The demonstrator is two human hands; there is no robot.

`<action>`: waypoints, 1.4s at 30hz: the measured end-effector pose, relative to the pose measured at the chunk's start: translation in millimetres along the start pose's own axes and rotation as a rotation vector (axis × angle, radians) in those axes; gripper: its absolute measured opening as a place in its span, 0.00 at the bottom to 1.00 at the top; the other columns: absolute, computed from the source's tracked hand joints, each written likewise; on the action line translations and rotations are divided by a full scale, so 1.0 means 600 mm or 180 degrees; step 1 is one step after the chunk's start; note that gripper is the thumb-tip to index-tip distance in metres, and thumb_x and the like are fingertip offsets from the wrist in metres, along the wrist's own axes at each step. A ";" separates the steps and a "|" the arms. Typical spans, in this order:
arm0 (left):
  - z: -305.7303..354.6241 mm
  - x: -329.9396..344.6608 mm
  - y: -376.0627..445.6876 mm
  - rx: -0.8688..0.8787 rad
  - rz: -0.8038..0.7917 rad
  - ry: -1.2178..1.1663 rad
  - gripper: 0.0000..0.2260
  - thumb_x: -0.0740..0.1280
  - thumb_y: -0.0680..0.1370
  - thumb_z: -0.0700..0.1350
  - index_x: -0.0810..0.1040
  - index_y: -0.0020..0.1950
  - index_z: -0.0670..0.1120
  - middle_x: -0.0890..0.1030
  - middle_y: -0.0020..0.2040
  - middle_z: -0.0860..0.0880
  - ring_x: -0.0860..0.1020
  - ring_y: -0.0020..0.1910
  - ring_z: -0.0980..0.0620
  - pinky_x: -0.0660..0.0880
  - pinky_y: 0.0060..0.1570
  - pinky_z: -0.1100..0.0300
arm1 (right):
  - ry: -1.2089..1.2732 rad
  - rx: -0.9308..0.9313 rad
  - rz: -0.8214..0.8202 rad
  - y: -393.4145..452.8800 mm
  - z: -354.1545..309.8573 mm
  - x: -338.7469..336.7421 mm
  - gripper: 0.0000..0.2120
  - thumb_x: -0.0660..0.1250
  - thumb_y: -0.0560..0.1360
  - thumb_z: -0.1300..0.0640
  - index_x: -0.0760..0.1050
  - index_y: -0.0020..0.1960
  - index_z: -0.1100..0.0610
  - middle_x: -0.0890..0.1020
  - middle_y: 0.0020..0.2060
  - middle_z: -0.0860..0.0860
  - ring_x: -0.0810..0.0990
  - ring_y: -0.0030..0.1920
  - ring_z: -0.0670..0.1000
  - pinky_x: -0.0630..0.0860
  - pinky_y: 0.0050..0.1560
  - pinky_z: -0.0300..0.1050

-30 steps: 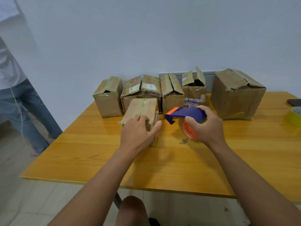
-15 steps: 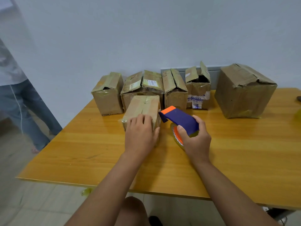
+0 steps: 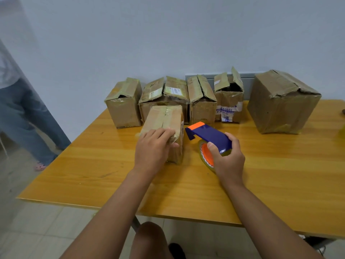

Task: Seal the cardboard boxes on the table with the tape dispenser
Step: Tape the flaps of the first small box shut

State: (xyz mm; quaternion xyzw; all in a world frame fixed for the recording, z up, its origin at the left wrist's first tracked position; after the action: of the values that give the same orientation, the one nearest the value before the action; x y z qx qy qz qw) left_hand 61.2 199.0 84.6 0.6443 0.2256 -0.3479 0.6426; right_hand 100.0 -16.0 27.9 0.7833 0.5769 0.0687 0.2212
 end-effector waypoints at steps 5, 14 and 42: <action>0.003 0.007 -0.002 0.0068 0.0050 0.0082 0.19 0.61 0.78 0.58 0.80 0.60 0.49 0.82 0.57 0.51 0.78 0.52 0.49 0.68 0.49 0.57 | 0.0001 0.0000 -0.0043 -0.001 0.001 -0.001 0.27 0.73 0.74 0.53 0.69 0.70 0.57 0.73 0.55 0.44 0.70 0.52 0.25 0.70 0.43 0.21; 0.007 -0.006 -0.003 0.0005 -0.0210 -0.0059 0.19 0.68 0.78 0.53 0.77 0.67 0.48 0.81 0.60 0.51 0.78 0.57 0.48 0.70 0.53 0.55 | -0.0001 0.0021 -0.0055 -0.003 0.000 -0.002 0.28 0.73 0.74 0.53 0.68 0.70 0.55 0.73 0.55 0.44 0.73 0.51 0.30 0.71 0.43 0.24; 0.016 0.022 -0.003 -0.0036 0.0237 -0.0025 0.16 0.57 0.81 0.56 0.78 0.58 0.49 0.79 0.55 0.48 0.73 0.55 0.48 0.62 0.54 0.56 | -0.0040 0.0056 -0.0103 -0.004 0.000 -0.003 0.28 0.73 0.74 0.52 0.68 0.70 0.56 0.73 0.55 0.44 0.73 0.51 0.30 0.70 0.42 0.22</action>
State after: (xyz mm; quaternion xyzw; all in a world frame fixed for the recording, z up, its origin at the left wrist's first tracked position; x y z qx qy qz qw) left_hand 67.0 187.9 74.3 0.6472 0.2009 -0.3250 0.6597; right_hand 97.3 -17.2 27.1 0.7761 0.5888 0.0552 0.2190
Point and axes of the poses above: each hand's wrist, its own y-axis towards the middle knuckle, its own x-axis out of the palm, z = x × y, the point moved 5 cm from there along y, towards the middle knuckle
